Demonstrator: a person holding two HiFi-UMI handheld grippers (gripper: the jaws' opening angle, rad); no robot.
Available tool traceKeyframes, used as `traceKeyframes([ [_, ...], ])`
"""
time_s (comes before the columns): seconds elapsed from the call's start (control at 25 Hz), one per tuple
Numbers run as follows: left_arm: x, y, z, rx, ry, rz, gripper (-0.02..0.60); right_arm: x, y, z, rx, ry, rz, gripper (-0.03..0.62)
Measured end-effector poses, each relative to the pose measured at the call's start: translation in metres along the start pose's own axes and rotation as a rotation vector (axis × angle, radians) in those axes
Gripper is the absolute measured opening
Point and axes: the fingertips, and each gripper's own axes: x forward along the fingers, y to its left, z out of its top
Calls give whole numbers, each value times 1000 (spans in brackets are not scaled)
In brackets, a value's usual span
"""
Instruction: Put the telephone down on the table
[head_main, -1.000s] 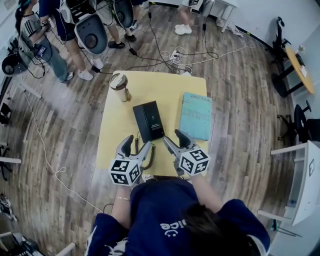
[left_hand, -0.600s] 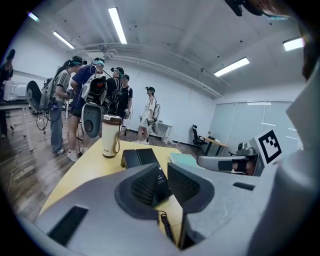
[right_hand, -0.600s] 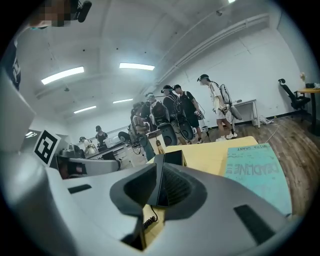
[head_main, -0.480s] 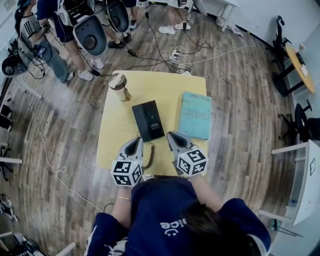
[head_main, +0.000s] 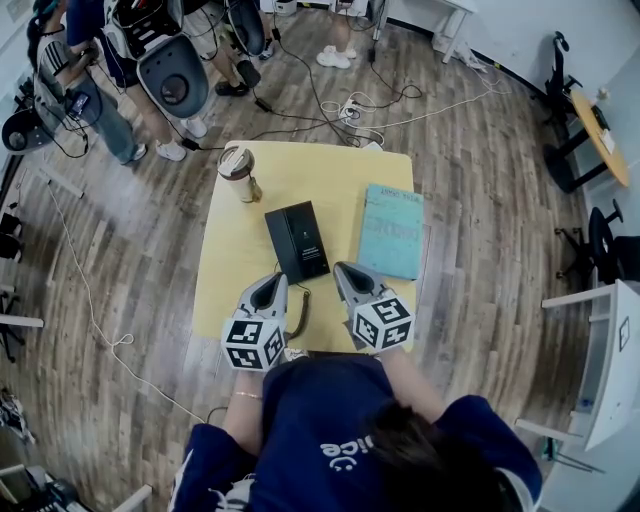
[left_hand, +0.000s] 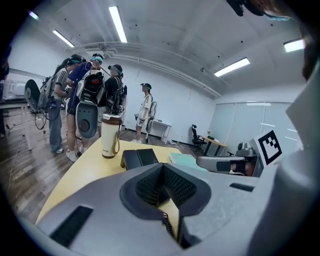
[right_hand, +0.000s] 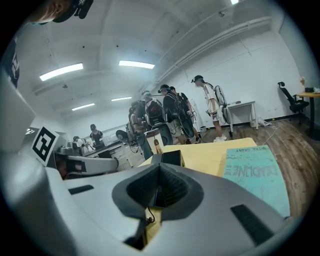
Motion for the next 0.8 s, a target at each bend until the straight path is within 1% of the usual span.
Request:
traceKeyframes([
  [0.16, 0, 0, -2, -7, 3, -5, 4, 1, 0, -5, -1, 17, -11, 8],
  [0.28, -1, 0, 0, -14, -3, -9, 4, -1, 4, -2, -3, 11, -7, 8],
  [0.56, 0, -4, 4, 4, -7, -14, 4, -1, 4, 0, -20, 11, -11, 8],
  [0.8, 1, -4, 0, 13, 5, -23, 5, -1, 4, -5, -6, 17, -18, 8],
])
